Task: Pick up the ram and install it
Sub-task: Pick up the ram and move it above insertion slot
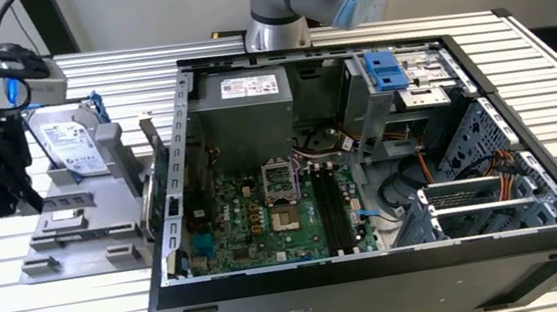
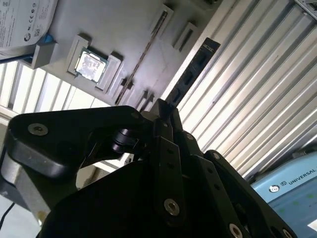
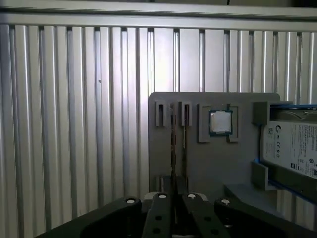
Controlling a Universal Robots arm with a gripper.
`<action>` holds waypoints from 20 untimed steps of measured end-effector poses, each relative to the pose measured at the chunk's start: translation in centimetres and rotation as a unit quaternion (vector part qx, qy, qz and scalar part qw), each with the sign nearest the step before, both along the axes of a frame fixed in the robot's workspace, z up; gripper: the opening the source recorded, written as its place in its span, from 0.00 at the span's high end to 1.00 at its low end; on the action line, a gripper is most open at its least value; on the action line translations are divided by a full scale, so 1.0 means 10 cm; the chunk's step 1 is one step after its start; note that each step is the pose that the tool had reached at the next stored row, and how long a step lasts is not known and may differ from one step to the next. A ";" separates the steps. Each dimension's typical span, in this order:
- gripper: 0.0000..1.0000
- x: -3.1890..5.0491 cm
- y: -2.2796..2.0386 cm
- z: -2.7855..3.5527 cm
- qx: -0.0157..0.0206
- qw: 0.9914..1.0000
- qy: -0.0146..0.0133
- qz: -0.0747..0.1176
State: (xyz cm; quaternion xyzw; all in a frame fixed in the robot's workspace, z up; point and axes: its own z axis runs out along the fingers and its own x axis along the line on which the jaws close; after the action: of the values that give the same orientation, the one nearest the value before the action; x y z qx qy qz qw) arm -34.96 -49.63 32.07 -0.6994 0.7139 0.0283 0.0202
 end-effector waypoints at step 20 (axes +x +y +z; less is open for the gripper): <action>1.00 -0.005 0.000 0.544 0.000 1.000 0.000 0.000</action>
State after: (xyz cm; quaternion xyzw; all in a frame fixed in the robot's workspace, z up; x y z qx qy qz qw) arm -35.01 -49.63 37.51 -0.6994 0.7139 0.0282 0.0204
